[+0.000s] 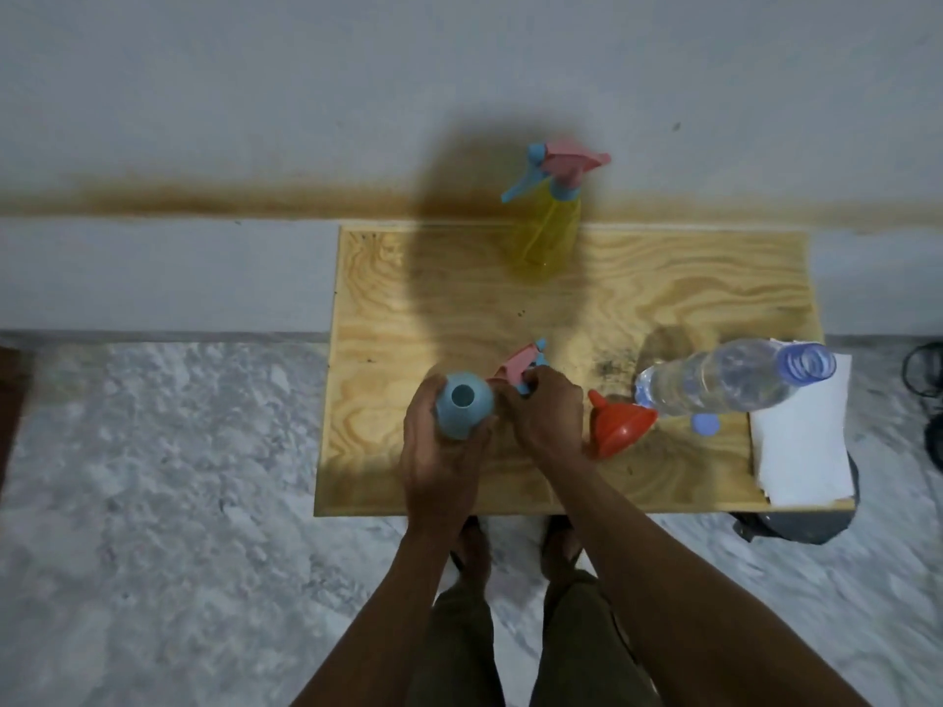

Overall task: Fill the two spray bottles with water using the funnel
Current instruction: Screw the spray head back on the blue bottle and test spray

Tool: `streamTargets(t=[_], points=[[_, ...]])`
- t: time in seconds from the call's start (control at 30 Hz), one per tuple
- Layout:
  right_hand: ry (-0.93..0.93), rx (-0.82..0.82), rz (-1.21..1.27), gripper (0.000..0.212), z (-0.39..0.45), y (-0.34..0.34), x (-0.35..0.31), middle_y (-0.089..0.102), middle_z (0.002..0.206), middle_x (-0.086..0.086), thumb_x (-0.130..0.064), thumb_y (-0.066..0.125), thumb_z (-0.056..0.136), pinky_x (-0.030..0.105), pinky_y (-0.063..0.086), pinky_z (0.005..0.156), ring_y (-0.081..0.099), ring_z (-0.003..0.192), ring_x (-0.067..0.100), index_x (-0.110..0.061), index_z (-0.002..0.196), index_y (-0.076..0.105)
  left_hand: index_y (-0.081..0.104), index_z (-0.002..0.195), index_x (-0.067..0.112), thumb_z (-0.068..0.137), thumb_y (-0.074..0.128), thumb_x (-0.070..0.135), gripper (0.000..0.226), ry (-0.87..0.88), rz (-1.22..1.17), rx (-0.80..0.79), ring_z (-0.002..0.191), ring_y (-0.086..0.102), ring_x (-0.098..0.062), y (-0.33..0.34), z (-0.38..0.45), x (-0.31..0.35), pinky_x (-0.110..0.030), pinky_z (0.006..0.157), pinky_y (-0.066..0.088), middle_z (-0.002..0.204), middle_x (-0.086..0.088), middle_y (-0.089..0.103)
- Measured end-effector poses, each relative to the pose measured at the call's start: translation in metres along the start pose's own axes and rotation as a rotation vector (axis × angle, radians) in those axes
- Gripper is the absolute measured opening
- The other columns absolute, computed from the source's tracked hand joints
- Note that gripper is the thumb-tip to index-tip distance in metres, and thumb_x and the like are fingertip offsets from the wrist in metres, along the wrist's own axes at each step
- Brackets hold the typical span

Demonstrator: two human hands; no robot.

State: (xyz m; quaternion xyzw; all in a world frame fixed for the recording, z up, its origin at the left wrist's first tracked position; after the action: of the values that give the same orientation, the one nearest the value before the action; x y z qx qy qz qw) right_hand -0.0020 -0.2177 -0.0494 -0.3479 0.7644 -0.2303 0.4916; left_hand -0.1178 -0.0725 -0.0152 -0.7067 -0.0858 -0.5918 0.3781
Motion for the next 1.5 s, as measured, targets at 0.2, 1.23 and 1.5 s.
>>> streamTargets(t=[0.2, 1.23, 1.5], points=[[0.024, 0.083, 0.070, 0.038, -0.011, -0.037, -0.010, 0.074, 0.108, 0.007, -0.039, 0.073, 0.085, 0.032, 0.049, 0.090, 0.068, 0.101, 0.024, -0.012, 0.111, 0.072, 0.050, 0.137, 0.020, 0.082, 0.073, 0.046, 0.066, -0.048, -0.042, -0.047, 0.125, 0.055, -0.016, -0.010, 0.006, 0.006, -0.046, 0.099, 0.050, 0.134, 0.004, 0.058], [-0.693, -0.091, 1.258, 0.018, -0.247, -0.303, -0.152, 0.067, 0.084, 0.007, -0.009, 0.071, 0.089, 0.038, 0.060, 0.078, 0.069, 0.079, 0.021, -0.001, 0.104, 0.065, 0.058, 0.127, 0.023, 0.079, 0.073, 0.045, 0.055, 0.361, -0.246, 0.334, 0.114, 0.059, 0.005, -0.100, -0.158, 0.210, -0.023, 0.090, 0.053, 0.125, 0.038, 0.056], [-0.785, -0.126, 1.059, 0.018, -0.261, -0.268, -0.170, 0.073, 0.086, 0.000, -0.010, 0.072, 0.088, 0.036, 0.060, 0.081, 0.074, 0.083, 0.024, -0.007, 0.105, 0.069, 0.057, 0.121, 0.030, 0.076, 0.074, 0.050, 0.052, 0.389, -0.319, 0.300, 0.108, 0.064, -0.001, -0.134, -0.141, 0.218, -0.024, 0.085, 0.054, 0.121, 0.027, 0.062]])
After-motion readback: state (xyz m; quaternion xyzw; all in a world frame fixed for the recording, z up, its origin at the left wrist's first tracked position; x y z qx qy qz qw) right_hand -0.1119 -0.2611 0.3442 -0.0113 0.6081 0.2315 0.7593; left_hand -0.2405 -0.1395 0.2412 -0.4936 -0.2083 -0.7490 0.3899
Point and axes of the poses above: each hand's wrist, its own z-axis towards the middle knuckle, its own y-axis out of the palm, x = y × z, the point moved 8 cm from there along z, towards the middle knuckle
